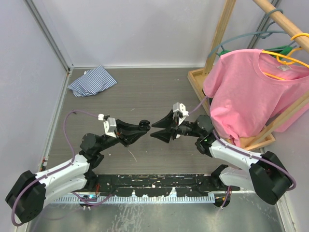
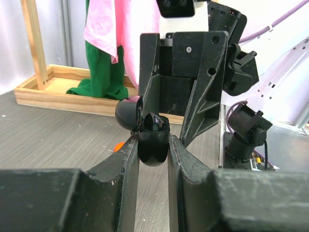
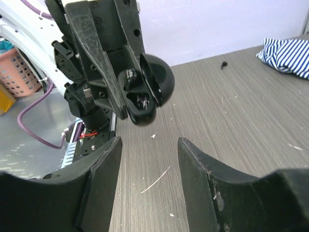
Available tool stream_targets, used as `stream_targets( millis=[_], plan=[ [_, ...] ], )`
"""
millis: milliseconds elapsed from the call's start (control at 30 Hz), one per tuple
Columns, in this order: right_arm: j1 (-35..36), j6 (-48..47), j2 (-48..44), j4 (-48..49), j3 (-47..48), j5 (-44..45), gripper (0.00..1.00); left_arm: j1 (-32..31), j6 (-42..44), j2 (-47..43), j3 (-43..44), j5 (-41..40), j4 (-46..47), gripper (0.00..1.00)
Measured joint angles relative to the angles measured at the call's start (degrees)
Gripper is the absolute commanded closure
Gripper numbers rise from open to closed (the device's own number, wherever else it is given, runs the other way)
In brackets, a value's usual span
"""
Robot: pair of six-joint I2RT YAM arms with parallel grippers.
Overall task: Insert the wireless bluetooth earbuds into the charging case
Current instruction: Adjust the charging case.
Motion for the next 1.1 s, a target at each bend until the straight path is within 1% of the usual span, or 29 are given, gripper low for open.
stream_targets(
  millis=[200,333,600,867,1100],
  plan=[
    [0.3,0.3,0.9,5.4,0.0,-1.2,0.46,0.0,-1.8,2.5,1.5,1.8,0.7,1.0],
    [0.7,0.3,1.9,7.5,0.0,-1.5,0.49,-0.1,-2.4,3.4,1.7,1.9,2.1,1.0],
    [1.3,0.4,3.4,9.0,0.0,-2.1,0.65,-0.8,-3.2,5.1,2.5,2.8,3.1,1.0],
    [1.3,0.3,3.4,9.7,0.0,-2.7,0.65,-0.9,-3.3,5.2,2.5,3.4,3.7,0.99],
    [1.3,0.3,3.4,10.7,0.0,-3.8,0.59,-0.9,-4.0,5.2,2.6,4.7,4.2,0.99]
  ],
)
